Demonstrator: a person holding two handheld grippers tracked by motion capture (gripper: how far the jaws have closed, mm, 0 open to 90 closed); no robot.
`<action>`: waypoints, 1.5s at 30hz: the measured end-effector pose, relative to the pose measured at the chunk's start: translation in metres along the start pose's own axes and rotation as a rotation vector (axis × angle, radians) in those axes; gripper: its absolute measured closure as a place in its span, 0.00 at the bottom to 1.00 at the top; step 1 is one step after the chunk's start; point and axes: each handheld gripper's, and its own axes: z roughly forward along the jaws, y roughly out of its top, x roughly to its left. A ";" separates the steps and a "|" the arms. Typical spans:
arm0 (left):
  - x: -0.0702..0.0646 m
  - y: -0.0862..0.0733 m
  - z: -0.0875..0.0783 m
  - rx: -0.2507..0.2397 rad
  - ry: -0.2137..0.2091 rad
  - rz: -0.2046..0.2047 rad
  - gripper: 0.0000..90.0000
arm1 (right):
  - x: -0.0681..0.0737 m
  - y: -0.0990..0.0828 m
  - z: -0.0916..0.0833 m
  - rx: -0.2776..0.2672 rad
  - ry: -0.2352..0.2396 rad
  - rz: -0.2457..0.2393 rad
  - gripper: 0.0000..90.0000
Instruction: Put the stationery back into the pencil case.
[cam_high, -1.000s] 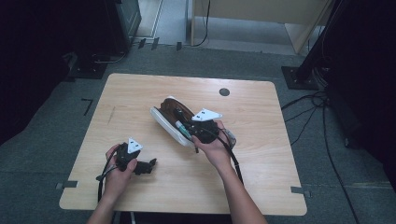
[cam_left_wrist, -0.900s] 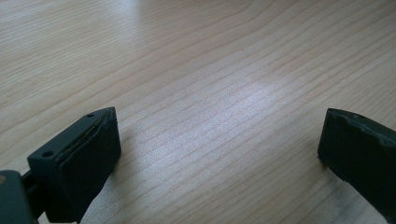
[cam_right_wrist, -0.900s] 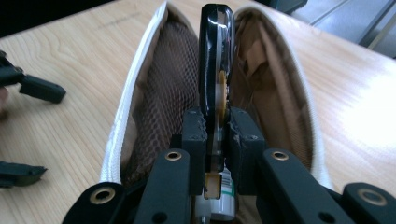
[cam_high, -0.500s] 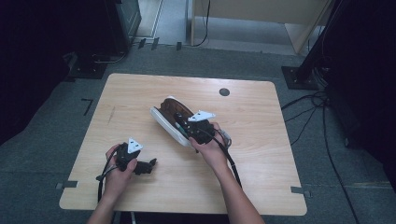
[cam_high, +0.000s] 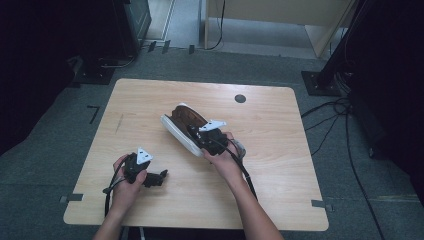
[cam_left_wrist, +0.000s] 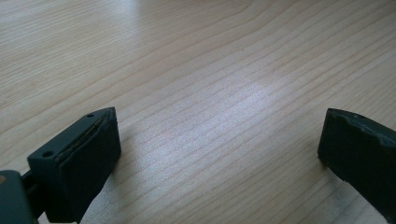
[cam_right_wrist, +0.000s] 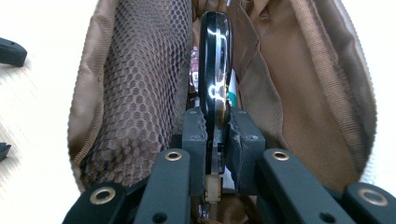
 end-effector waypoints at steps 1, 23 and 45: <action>0.000 0.000 0.000 0.000 0.000 0.000 0.00 | 0.000 0.000 0.000 0.007 0.002 -0.003 0.87; 0.000 0.000 0.000 -0.001 -0.001 0.000 0.00 | -0.004 0.009 -0.018 -0.038 0.007 0.011 0.87; 0.000 0.000 0.000 0.000 -0.001 0.002 0.00 | -0.018 0.006 -0.086 -0.264 -0.027 0.033 0.42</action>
